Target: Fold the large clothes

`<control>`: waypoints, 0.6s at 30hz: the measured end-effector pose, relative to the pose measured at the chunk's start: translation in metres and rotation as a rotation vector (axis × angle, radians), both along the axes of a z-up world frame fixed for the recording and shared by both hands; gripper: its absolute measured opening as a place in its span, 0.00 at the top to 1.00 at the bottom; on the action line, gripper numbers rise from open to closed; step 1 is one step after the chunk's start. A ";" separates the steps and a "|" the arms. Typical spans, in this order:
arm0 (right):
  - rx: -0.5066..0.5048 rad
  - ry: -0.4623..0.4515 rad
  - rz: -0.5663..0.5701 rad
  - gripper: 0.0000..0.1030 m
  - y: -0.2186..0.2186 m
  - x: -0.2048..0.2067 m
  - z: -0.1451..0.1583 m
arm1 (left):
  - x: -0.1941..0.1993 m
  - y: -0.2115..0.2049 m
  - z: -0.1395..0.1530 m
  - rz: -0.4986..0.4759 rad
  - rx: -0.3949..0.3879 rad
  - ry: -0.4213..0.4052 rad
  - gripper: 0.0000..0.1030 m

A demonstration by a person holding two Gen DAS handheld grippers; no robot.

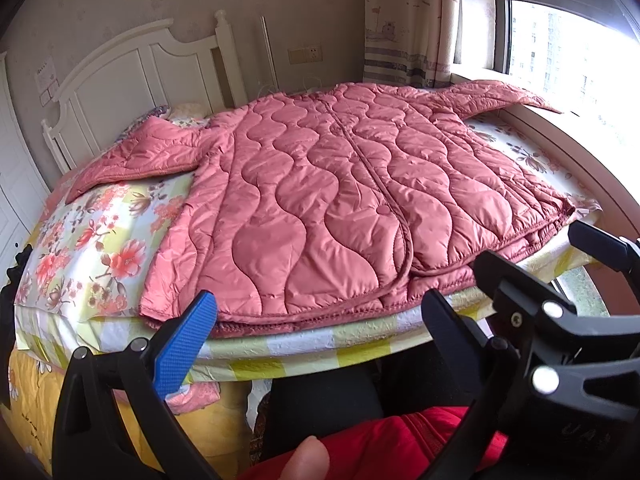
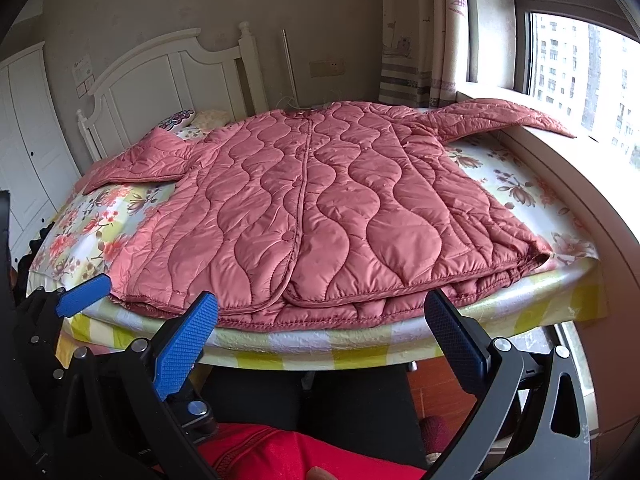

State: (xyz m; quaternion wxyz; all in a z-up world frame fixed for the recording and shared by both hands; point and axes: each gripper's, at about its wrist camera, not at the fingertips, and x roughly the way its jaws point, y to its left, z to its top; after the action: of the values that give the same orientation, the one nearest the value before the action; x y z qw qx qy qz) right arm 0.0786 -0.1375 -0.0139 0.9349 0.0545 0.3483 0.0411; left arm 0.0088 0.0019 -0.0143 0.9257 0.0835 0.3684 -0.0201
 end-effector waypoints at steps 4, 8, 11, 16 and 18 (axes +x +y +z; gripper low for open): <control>-0.022 0.004 -0.010 0.04 -0.003 0.006 0.002 | 0.004 -0.001 0.004 0.002 0.009 -0.012 0.02; -0.041 0.012 -0.023 0.04 -0.008 0.015 0.001 | 0.012 0.000 0.004 0.008 -0.001 -0.007 0.02; -0.044 0.021 -0.036 0.04 -0.013 0.020 -0.001 | 0.018 0.002 0.005 0.010 -0.009 -0.003 0.02; -0.067 0.024 -0.059 0.04 -0.016 0.022 -0.003 | 0.023 0.006 0.002 0.007 -0.035 0.015 0.02; -0.074 0.022 -0.065 0.04 -0.017 0.021 -0.003 | 0.024 0.008 0.001 0.010 -0.047 0.025 0.02</control>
State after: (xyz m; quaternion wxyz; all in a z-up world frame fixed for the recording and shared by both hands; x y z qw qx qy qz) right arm 0.0998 -0.1540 -0.0171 0.9332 0.0316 0.3580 -0.0027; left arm 0.0329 0.0103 -0.0132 0.9229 0.0595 0.3797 -0.0250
